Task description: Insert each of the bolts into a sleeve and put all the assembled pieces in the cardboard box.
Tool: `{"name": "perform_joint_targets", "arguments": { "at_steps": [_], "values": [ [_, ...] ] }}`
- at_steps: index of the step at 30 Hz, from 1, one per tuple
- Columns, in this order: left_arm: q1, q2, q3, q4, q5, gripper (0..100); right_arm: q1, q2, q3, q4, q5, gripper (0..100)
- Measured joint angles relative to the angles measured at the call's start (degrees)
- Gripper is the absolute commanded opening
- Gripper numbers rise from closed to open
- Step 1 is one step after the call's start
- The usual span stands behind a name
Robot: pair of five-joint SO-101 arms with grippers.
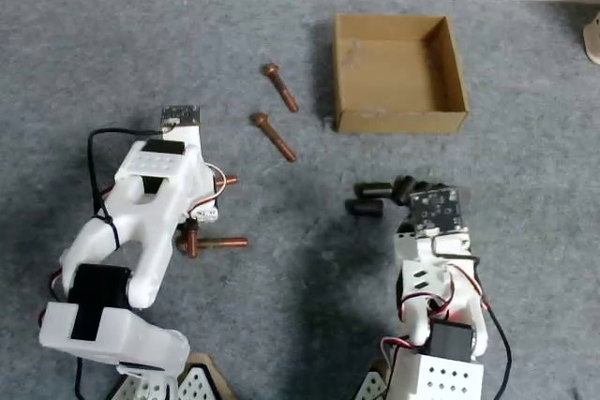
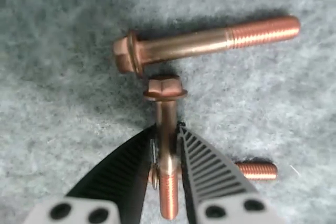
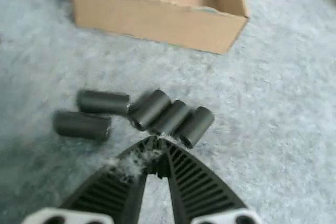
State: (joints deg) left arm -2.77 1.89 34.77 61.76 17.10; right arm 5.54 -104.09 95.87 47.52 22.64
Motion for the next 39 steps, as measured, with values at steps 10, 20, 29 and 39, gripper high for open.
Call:
{"name": "perform_joint_targets", "arguments": {
  "at_steps": [10,20,29,39],
  "values": [
    [0.00,0.00,0.00,-0.18,0.09,1,-0.70,8.44,-1.23,1.85,-2.90,1.0],
    [0.00,0.00,0.00,-0.26,0.09,1,-1.14,49.58,-22.95,-4.75,-13.89,13.5],
    [0.00,0.00,0.00,-0.26,0.09,1,-1.14,71.65,-40.18,-5.45,-25.93,15.2],
    [0.00,0.00,0.00,-0.26,0.09,1,-5.71,87.38,-54.07,-5.45,-31.12,15.2]
  ]
}}
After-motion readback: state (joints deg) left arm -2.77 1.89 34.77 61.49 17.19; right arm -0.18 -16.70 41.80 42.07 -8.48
